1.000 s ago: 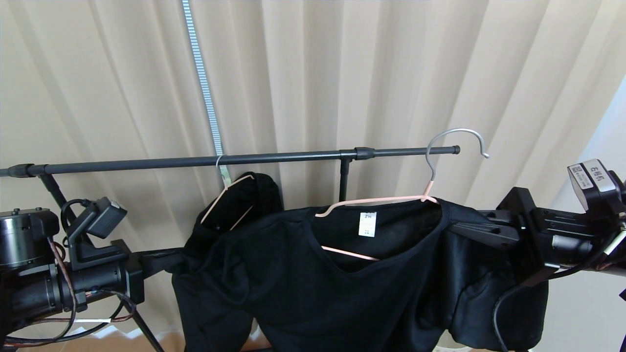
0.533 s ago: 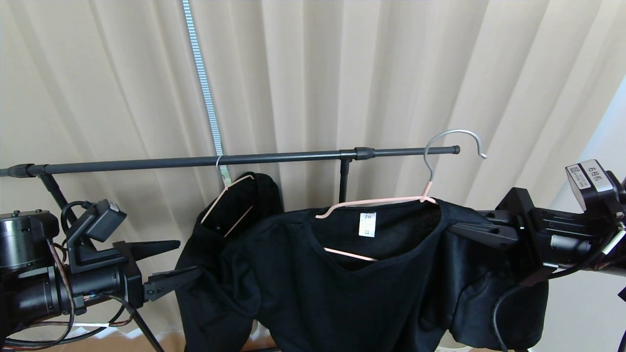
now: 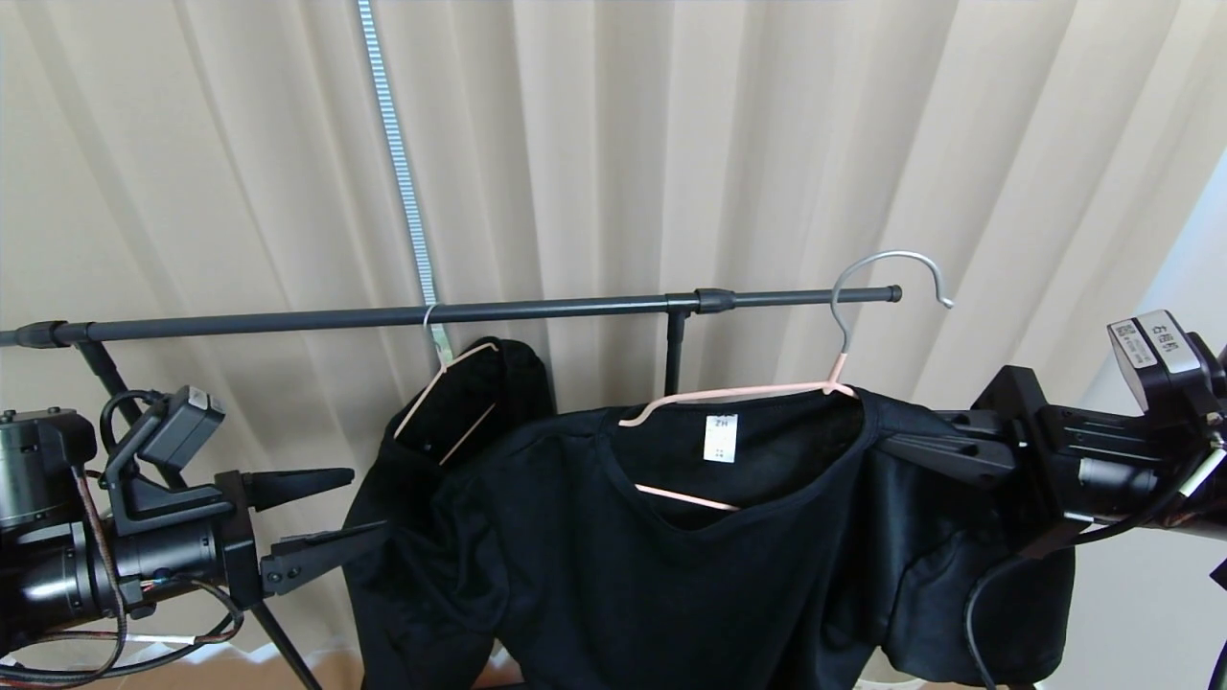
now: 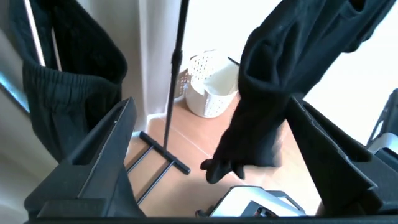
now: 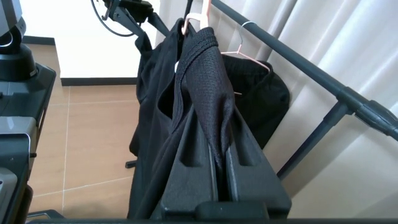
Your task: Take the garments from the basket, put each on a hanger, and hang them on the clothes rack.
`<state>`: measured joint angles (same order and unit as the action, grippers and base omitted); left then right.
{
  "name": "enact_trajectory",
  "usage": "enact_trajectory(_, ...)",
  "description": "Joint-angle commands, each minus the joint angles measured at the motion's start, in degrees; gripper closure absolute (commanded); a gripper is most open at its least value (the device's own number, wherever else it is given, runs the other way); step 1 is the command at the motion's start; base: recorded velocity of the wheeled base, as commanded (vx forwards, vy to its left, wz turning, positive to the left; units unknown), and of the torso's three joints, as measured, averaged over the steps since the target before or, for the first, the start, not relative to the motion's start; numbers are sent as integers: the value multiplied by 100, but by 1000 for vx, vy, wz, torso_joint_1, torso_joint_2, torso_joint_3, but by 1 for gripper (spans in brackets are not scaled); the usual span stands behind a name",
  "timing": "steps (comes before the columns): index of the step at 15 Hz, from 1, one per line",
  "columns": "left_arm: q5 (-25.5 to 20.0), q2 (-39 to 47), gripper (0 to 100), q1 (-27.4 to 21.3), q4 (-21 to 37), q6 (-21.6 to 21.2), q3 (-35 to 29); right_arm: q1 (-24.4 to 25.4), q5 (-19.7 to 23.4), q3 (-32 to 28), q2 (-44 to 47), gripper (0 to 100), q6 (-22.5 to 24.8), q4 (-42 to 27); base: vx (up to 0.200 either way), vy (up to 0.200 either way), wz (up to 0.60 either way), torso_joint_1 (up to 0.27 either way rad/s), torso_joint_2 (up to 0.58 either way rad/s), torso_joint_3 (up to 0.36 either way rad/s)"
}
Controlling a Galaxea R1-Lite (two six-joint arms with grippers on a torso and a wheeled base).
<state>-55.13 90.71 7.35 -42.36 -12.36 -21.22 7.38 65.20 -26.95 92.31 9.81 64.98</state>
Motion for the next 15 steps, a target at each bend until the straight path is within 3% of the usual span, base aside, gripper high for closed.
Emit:
enact_trajectory(1, -86, -9, 0, 47, 0, 6, 4, 1, 2, -12, 33, 100, 3, -2, 0, 0, 0, 0, 0, 0)
enact_trajectory(4, -253, -71, 0, 56, 0, 94, 13, 10, 2, 32, 112, 100, 12, -2, 0, 0, 0, 0, 0, 0)
enact_trajectory(6, -253, -414, 0, -41, 17, 507, 13, 124, 2, 32, 341, 100, 21, 6, 0, 0, 0, 0, 0, 0)
enact_trajectory(8, -244, -634, 0, -252, 44, 753, -13, 282, -7, 41, 481, 100, 38, 6, 0, 0, 0, 0, 0, 0)
enact_trajectory(9, -200, -1003, 0, -638, 158, 981, -66, 440, -16, 76, 587, 100, 38, 15, 0, 0, 0, 0, 0, 0)
enact_trajectory(10, -192, -1319, 0, -744, 422, 1008, -198, 475, -16, 76, 595, 100, 38, 15, 0, 0, 0, 0, 0, 0)
enact_trajectory(11, 2, -1627, 0, -1087, 1266, 1008, -673, 546, -16, 94, 595, 100, 38, 6, 0, 0, 0, 0, 0, 0)
enact_trajectory(12, 529, -1732, 0, -1500, 2118, 990, -1279, 625, -16, 120, 595, 100, 38, 6, 0, 0, 0, 0, 0, 0)
enact_trajectory(13, 854, -1741, 0, -1719, 2478, 964, -1525, 678, -16, 147, 595, 100, 38, 6, 0, 0, 0, 0, 0, 0)
enact_trajectory(14, 1760, -1715, 0, -2423, 3313, 762, -2211, 801, -16, 199, 595, 100, 47, 15, 0, 0, 0, 0, 0, 0)
enact_trajectory(15, 1962, -1679, 0, -2660, 3595, 551, -2457, 836, -24, 208, 595, 100, 47, 15, 0, 0, 0, 0, 0, 0)
